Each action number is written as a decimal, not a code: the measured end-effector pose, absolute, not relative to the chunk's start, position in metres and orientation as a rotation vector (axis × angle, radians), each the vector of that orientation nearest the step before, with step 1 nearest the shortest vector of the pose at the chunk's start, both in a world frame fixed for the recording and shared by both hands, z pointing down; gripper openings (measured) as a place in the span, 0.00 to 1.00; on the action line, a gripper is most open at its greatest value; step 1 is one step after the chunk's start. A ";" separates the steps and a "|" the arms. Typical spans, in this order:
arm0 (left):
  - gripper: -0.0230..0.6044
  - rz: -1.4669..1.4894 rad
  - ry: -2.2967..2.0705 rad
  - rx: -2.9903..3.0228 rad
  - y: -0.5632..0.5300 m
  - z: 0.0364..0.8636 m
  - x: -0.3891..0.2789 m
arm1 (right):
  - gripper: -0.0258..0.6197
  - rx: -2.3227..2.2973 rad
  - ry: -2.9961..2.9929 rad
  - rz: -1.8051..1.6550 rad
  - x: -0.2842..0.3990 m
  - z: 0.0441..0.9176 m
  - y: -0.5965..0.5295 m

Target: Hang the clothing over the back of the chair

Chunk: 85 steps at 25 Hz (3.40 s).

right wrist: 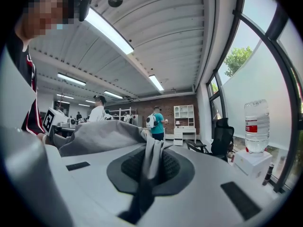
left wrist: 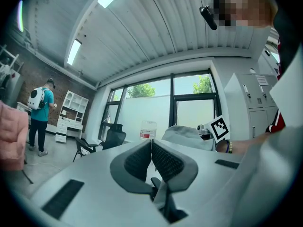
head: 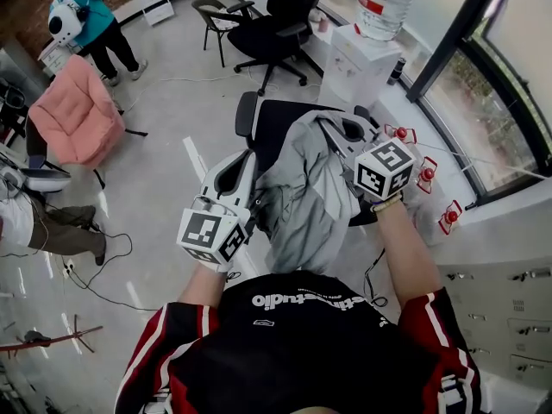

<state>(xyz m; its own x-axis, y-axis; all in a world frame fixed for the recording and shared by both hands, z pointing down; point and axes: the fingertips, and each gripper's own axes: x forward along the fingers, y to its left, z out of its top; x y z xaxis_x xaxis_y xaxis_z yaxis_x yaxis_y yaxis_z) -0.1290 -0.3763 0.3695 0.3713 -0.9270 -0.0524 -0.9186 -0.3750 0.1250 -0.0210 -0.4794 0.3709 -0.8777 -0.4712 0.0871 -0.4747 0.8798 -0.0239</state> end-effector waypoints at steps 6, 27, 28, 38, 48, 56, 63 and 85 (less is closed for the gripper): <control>0.07 -0.171 -1.734 2.516 -0.395 0.371 -0.135 | 0.08 0.754 -2.951 0.078 -0.026 0.375 -0.524; 0.08 -0.137 -1.751 2.484 -0.417 0.379 -0.144 | 0.08 0.839 -2.924 0.158 -0.021 0.406 -0.590; 0.08 -0.137 -1.748 2.486 -0.417 0.379 -0.142 | 0.08 0.836 -2.920 0.156 -0.020 0.407 -0.590; 0.07 -0.137 -1.744 2.491 -0.412 0.378 -0.138 | 0.08 0.842 -2.854 0.190 -0.013 0.428 -0.594; 0.07 -0.124 -1.771 2.478 -0.412 0.376 -0.141 | 0.08 0.885 -2.835 0.150 -0.015 0.434 -0.618; 0.07 -0.122 -1.776 2.462 -0.418 0.376 -0.144 | 0.08 0.882 -2.848 0.189 -0.017 0.439 -0.628; 0.08 -0.113 -1.756 2.477 -0.418 0.379 -0.133 | 0.09 0.848 -2.880 0.194 -0.010 0.438 -0.620; 0.07 -0.115 -1.673 2.558 -0.398 0.368 -0.102 | 0.28 0.728 -2.703 0.217 0.025 0.459 -0.574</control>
